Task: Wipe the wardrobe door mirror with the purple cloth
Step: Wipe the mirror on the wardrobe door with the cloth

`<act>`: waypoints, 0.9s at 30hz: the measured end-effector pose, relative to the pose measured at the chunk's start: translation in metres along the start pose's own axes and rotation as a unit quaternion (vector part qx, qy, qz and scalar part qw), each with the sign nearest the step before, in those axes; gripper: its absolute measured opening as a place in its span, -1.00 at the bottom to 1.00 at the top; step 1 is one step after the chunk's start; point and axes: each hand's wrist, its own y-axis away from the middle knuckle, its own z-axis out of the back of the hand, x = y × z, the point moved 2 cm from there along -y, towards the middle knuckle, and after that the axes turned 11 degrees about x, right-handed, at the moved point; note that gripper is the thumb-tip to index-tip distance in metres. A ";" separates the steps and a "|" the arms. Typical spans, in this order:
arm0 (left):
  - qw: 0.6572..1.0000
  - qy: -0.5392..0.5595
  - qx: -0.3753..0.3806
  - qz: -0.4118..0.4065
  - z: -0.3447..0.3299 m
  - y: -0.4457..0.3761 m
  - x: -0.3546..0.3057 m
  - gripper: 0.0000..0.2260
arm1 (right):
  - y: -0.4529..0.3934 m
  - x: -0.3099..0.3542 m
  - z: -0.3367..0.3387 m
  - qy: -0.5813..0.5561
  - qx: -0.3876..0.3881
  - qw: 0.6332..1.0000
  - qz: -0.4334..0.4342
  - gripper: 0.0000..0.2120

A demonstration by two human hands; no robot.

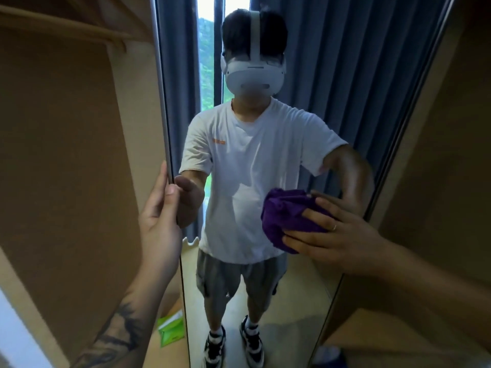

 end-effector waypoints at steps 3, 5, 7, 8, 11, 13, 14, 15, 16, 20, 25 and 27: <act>1.000 -0.011 -0.009 0.000 0.001 0.003 0.005 -0.64 | -0.003 -0.005 0.016 0.004 -0.015 0.994 -0.111 -0.52; 1.000 -0.012 -0.016 0.001 0.002 0.005 0.007 -0.64 | -0.003 0.008 0.016 -0.012 -0.017 0.987 -0.159 -0.51; 1.000 -0.007 -0.011 0.006 0.003 0.006 0.007 -0.64 | 0.002 0.029 0.007 -0.012 0.006 0.992 -0.125 -0.49; 1.000 -0.006 -0.009 0.008 0.003 0.006 0.007 -0.64 | 0.002 0.036 0.002 -0.013 0.022 0.996 -0.086 -0.47; 1.000 -0.007 -0.007 0.006 0.002 0.007 0.005 -0.64 | -0.009 0.022 0.008 -0.026 0.075 0.995 -0.063 -0.49; 1.000 -0.005 -0.008 0.009 0.001 0.008 0.005 -0.64 | -0.020 0.006 0.016 -0.009 0.056 0.993 -0.108 -0.55; 1.000 -0.003 -0.009 0.011 0.001 0.008 0.005 -0.63 | -0.022 0.005 0.015 0.004 0.023 0.992 -0.122 -0.59; 1.000 -0.002 -0.010 0.010 0.000 0.009 0.006 -0.63 | -0.023 0.008 0.014 0.006 0.002 0.991 -0.132 -0.60; 1.000 -0.003 -0.011 0.010 0.000 0.010 0.005 -0.63 | -0.024 0.013 0.009 0.002 -0.002 0.991 -0.135 -0.60; 1.000 0.008 -0.003 0.012 -0.002 0.012 -0.001 -0.60 | -0.037 0.021 0.006 0.015 0.008 0.999 -0.029 -0.57; 1.000 0.016 -0.001 0.020 -0.004 0.012 0.001 -0.61 | -0.074 -0.005 0.027 0.002 -0.058 0.982 -0.182 -0.53; 1.000 0.016 0.000 0.018 -0.003 0.013 0.002 -0.61 | -0.074 0.014 0.015 -0.007 -0.059 0.983 -0.174 -0.61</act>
